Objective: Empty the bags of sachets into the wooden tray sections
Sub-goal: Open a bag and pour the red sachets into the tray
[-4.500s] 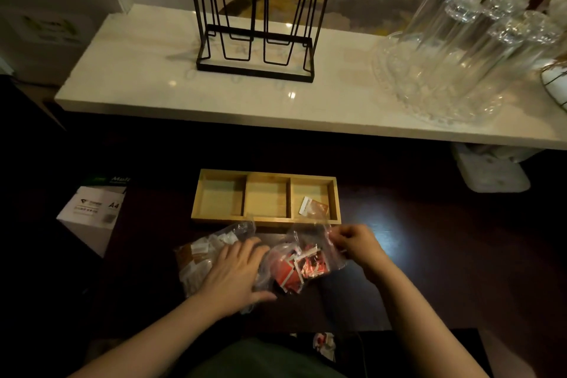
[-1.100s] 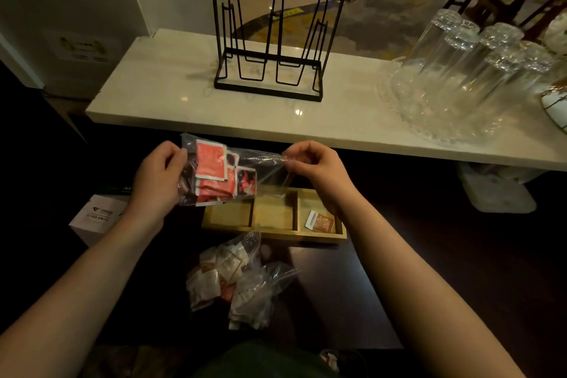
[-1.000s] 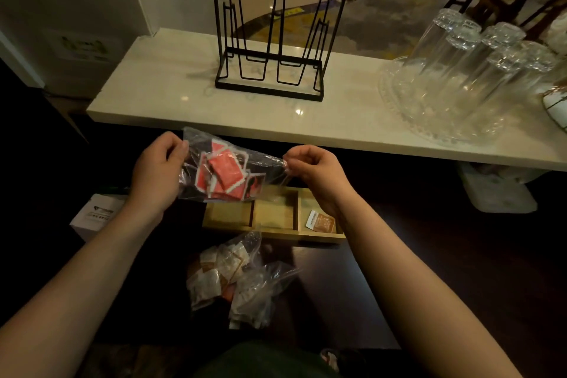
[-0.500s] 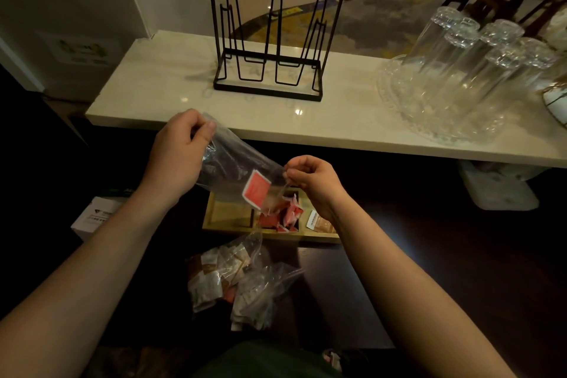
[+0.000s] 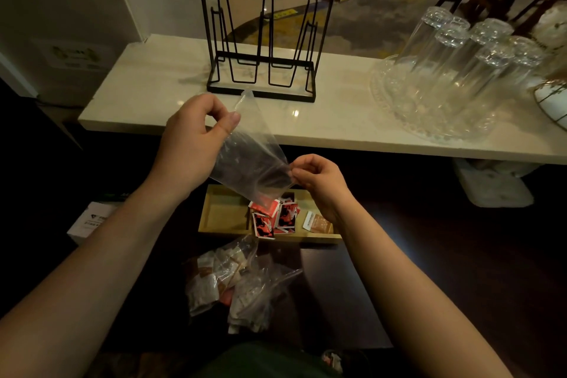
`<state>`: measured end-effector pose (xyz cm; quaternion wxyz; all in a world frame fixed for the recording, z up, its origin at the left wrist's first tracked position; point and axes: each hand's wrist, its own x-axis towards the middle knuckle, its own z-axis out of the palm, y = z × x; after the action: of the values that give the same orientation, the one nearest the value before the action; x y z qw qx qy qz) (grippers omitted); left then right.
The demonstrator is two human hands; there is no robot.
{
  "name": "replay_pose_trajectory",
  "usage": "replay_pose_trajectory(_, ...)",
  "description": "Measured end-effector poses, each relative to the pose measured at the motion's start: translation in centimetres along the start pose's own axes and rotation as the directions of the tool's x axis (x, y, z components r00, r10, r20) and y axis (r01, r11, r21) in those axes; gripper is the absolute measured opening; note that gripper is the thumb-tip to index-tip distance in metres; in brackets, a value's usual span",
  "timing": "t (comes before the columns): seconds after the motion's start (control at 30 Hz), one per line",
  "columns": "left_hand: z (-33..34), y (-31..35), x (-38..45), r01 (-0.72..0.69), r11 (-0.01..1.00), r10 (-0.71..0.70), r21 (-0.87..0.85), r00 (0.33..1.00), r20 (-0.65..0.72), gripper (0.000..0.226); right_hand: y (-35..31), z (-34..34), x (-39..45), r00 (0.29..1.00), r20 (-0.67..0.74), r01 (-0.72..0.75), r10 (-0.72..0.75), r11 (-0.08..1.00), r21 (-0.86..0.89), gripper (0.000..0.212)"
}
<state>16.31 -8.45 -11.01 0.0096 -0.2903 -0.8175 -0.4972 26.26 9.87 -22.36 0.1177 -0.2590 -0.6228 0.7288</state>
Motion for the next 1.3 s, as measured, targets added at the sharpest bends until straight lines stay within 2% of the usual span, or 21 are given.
replay_pose_trajectory(0.1,-0.2,0.4,-0.1,-0.048,0.999,0.049,0.012,0.999,-0.016,0.017,-0.5,-0.3,-0.6,1.0,0.001,0.022,-0.022,1.0,-0.01,0.014)
replay_pose_trajectory(0.2,-0.2,-0.4,-0.2,-0.04,0.999,0.041,0.036,0.999,-0.033,0.018,-0.9,-1.0,-1.3,0.998,0.028,0.055,-0.054,0.997,-0.054,0.015)
replay_pose_trajectory(0.3,0.0,-2.3,-0.6,0.018,0.999,-0.02,-0.032,0.998,-0.067,0.018,-1.0,-1.6,-2.7,0.991,0.098,0.11,-0.09,0.969,-0.222,0.019)
replay_pose_trajectory(0.43,1.2,-5.2,-2.8,0.093,0.996,-0.093,-0.01,0.996,0.004,0.017,0.7,-2.7,-4.1,0.968,0.059,0.238,-0.245,0.807,-0.541,0.02)
replay_pose_trajectory(0.53,2.9,-7.3,-5.2,0.16,0.987,-0.16,-0.001,0.984,0.085,0.011,2.8,-4.7,-4.9,0.924,-0.024,0.273,-0.381,0.703,-0.656,0.013)
replay_pose_trajectory(0.6,4.1,-8.6,-6.9,0.214,0.974,-0.225,0.076,0.957,0.182,0.011,4.5,-6.6,-5.8,0.92,-0.072,0.225,-0.384,0.673,-0.705,0.018)
replay_pose_trajectory(0.67,5.1,-9.5,-8.5,0.221,0.958,-0.276,0.182,0.88,0.386,0.014,6.2,-8.2,-6.9,0.938,-0.099,0.149,-0.331,0.645,-0.749,0.013)
replay_pose_trajectory(0.73,6.3,-9.5,-10.8,0.127,0.937,-0.309,0.324,0.731,0.608,0.02,8.0,-9.7,-7.7,0.956,-0.117,0.079,-0.269,0.62,-0.781,0.011)
replay_pose_trajectory(0.8,7.6,-9.1,-13.2,-0.074,0.885,-0.317,0.459,0.625,0.714,0.031,9.4,-11.1,-8.2,0.95,-0.193,0.003,-0.245,0.625,-0.78,0.014)
replay_pose_trajectory(0.87,8.8,-8.5,-15.2,-0.261,0.804,-0.3,0.534,0.597,0.744,0.05,10.5,-12.6,-8.6,0.892,-0.392,-0.138,-0.227,0.689,-0.712,0.016)
replay_pose_trajectory(0.93,9.8,-8.4,-16.0,-0.335,0.755,-0.281,0.564,0.611,0.74,0.062,11.2,-13.9,-9.2,0.763,-0.623,-0.315,-0.169,0.745,-0.588,0.011)
replay_pose_trajectory(1.0,10.4,-8.3,-16.1,-0.41,0.695,-0.243,0.59,0.639,0.73,0.057,11.4,-14.6,-9.8,0.648,-0.754,-0.461,-0.105,0.734,-0.498,0.014)
replay_pose_trajectory(1.07,10.8,-8.5,-16.0,-0.443,0.664,-0.219,0.602,0.655,0.723,0.042,11.6,-14.9,-10.0,0.622,-0.781,-0.547,-0.047,0.688,-0.477,0.019)
replay_pose_trajectory(1.13,10.9,-9.1,-15.8,-0.372,0.711,-0.245,0.597,0.665,0.705,0.027,11.9,-14.8,-9.7,0.674,-0.738,-0.587,0.01,0.615,-0.527,0.021)
replay_pose_trajectory(1.2,10.7,-10.1,-15.4,-0.205,0.792,-0.298,0.575,0.692,0.657,0.008,12.0,-14.3,-9.4,0.734,-0.678,-0.587,0.035,0.535,-0.608,0.028)
replay_pose_trajectory(1.3,9.9,-11.6,-14.6,0.057,0.866,-0.399,0.497,0.678,0.617,0.016,11.4,-13.0,-9.3,0.738,-0.673,-0.572,-0.051,0.482,-0.664,0.039)
